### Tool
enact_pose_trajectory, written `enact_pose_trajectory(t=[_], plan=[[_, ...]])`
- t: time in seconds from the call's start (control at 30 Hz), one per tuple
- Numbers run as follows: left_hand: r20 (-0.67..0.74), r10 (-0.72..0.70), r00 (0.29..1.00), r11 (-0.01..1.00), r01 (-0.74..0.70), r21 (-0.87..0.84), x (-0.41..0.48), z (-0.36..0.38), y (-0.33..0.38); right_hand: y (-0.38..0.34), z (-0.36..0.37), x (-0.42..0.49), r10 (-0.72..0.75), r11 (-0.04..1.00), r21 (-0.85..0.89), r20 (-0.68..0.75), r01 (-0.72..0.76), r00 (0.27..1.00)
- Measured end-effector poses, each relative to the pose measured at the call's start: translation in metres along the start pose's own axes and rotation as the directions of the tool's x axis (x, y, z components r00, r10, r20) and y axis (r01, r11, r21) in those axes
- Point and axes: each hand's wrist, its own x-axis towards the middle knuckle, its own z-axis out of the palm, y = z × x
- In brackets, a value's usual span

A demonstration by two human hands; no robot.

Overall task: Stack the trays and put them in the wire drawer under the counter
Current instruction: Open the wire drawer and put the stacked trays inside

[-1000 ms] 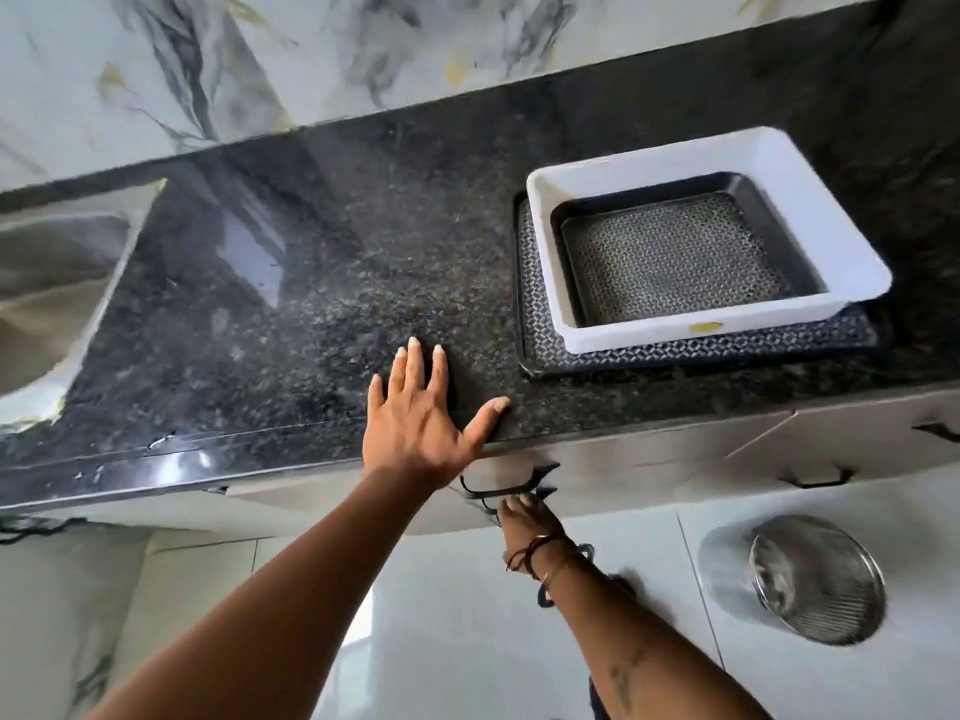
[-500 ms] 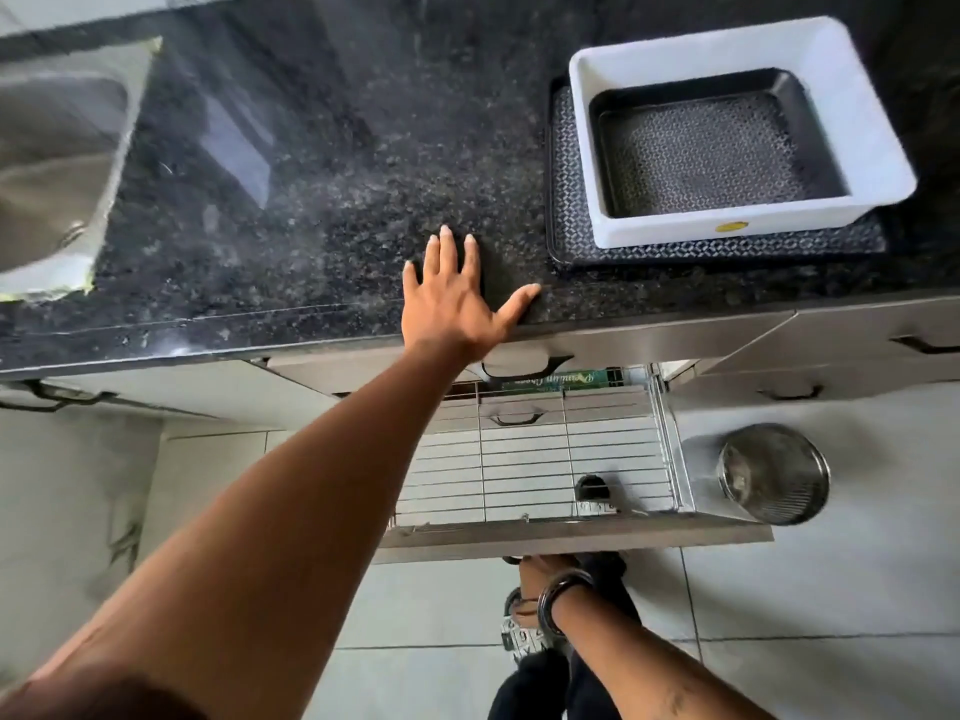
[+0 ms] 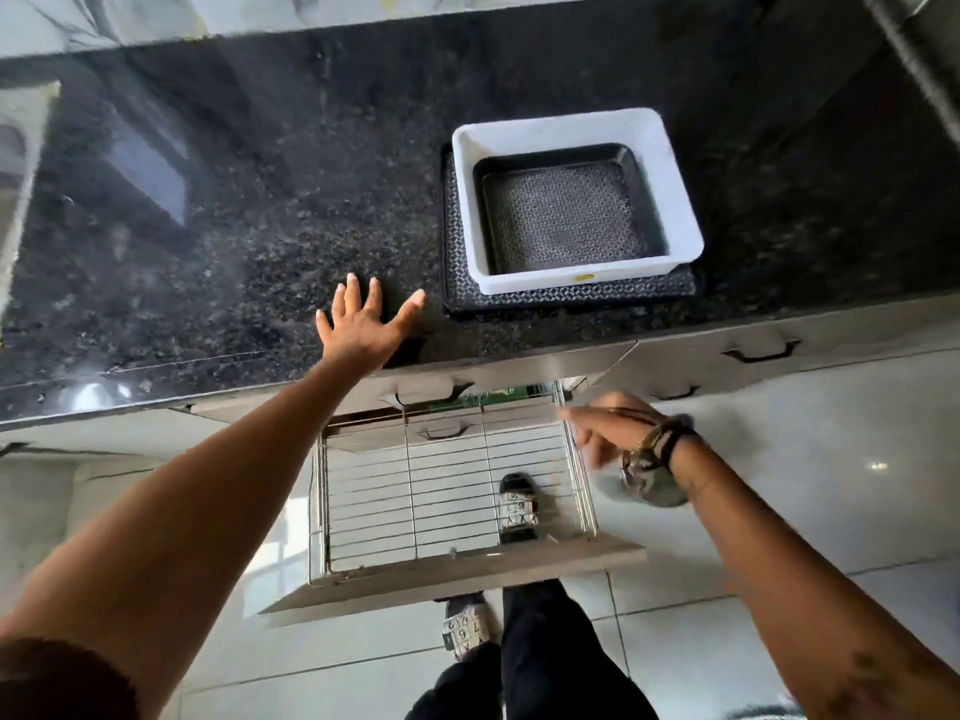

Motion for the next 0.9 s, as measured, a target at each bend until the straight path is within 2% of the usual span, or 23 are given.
enact_pose_trajectory(t=[0.03, 0.07, 0.1, 0.13, 0.17, 0.2, 0.27, 0.3, 0.33, 0.4, 0.5, 0.57, 0.67, 0.83, 0.9], plan=[[-0.001, -0.061, 0.998, 0.992, 0.060, -0.109, 0.002, -0.005, 0.009, 0.002, -0.035, 0.011, -0.060, 0.997, 0.039, -0.227, 0.070, 0.972], [-0.020, -0.116, 0.993, 0.971, 0.109, -0.212, 0.005, -0.009, 0.021, -0.001, -0.071, 0.016, -0.068, 0.983, 0.119, -0.465, 0.138, 0.883], [-0.037, -0.162, 0.986, 0.944, 0.144, -0.296, 0.012, -0.013, 0.036, -0.010, -0.107, 0.017, -0.014, 0.946, 0.235, -0.661, 0.224, 0.751], [-0.032, -0.194, 0.980, 0.915, 0.169, -0.367, 0.017, -0.015, 0.049, -0.015, -0.135, 0.029, 0.069, 0.909, 0.315, -0.759, 0.272, 0.648], [0.002, -0.207, 0.978, 0.874, 0.186, -0.448, 0.025, -0.019, 0.064, -0.026, -0.158, 0.040, 0.092, 0.894, 0.332, -0.792, 0.300, 0.603], [0.067, -0.202, 0.977, 0.817, 0.206, -0.538, 0.032, -0.023, 0.078, -0.041, -0.173, 0.050, 0.068, 0.912, 0.301, -0.781, 0.279, 0.621], [0.188, -0.127, 0.974, 0.702, 0.222, -0.677, 0.043, -0.030, 0.100, -0.059, -0.187, 0.076, 0.014, 0.973, 0.179, -0.673, 0.145, 0.739], [0.203, -0.090, 0.975, 0.693, 0.208, -0.690, 0.046, -0.031, 0.106, -0.064, -0.188, 0.088, 0.025, 0.991, 0.116, -0.614, 0.059, 0.789], [0.179, -0.080, 0.981, 0.691, 0.184, -0.699, 0.048, -0.031, 0.109, -0.069, -0.187, 0.096, 0.052, 0.998, 0.068, -0.588, -0.015, 0.807], [0.162, -0.104, 0.981, 0.648, 0.190, -0.738, 0.049, -0.029, 0.106, -0.071, -0.182, 0.103, 0.103, 0.995, 0.048, -0.617, -0.093, 0.780], [0.204, -0.108, 0.973, 0.590, 0.228, -0.775, 0.039, -0.029, 0.088, -0.063, -0.172, 0.104, 0.145, 0.988, 0.142, -0.670, -0.065, 0.728], [0.230, -0.066, 0.971, 0.588, 0.225, -0.777, 0.026, -0.034, 0.073, -0.059, -0.164, 0.096, 0.148, 0.988, 0.135, -0.631, -0.080, 0.762], [0.183, -0.072, 0.980, 0.655, 0.185, -0.732, -0.008, -0.048, 0.048, -0.052, -0.139, 0.072, 0.104, 0.973, 0.223, -0.632, 0.052, 0.768], [0.126, -0.016, 0.992, 0.678, 0.104, -0.728, -0.122, -0.071, -0.027, -0.032, -0.056, -0.016, -0.143, 0.981, 0.016, -0.621, 0.195, 0.771], [0.094, -0.030, 0.995, 0.688, 0.089, -0.721, -0.175, -0.065, -0.064, -0.016, -0.010, -0.056, -0.219, 0.965, -0.014, -0.598, 0.264, 0.771]])
